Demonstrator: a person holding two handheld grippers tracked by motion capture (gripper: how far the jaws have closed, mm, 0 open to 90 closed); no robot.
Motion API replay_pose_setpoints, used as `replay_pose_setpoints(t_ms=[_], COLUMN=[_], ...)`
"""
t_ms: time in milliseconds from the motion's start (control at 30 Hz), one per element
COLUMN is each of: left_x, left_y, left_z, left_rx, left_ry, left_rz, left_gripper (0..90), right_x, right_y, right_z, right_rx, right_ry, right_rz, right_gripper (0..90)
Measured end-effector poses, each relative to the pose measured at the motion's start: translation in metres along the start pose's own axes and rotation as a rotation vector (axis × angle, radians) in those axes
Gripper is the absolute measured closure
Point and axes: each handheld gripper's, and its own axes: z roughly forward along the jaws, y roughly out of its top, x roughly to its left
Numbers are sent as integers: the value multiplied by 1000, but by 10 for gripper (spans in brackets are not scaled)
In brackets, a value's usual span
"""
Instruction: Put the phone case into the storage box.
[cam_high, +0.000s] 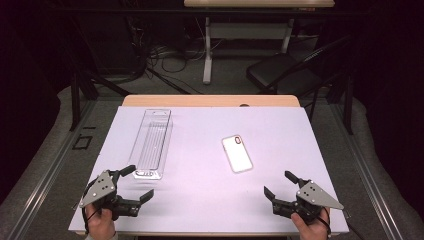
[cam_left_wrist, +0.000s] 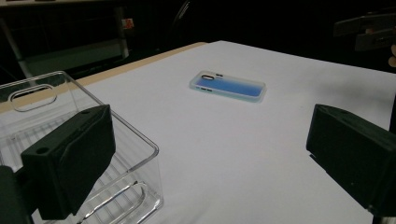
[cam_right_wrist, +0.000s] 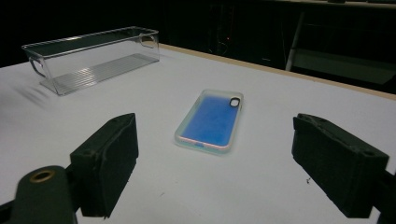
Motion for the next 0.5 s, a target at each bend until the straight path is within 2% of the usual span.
replay_pose_setpoints(t_ms=[400,500], left_x=[6,7], left_y=[1,2], left_z=[2,4], left_rx=[-4,-3], left_ry=[17,11], left_rz=[-29,-34], left_gripper=[15,15], right_x=[-3,-4], right_y=[-2,0], right_z=[-2,-2], right_rx=[12,29], right_ry=[-18,-2], right_rz=[4,25], right_gripper=[142,142])
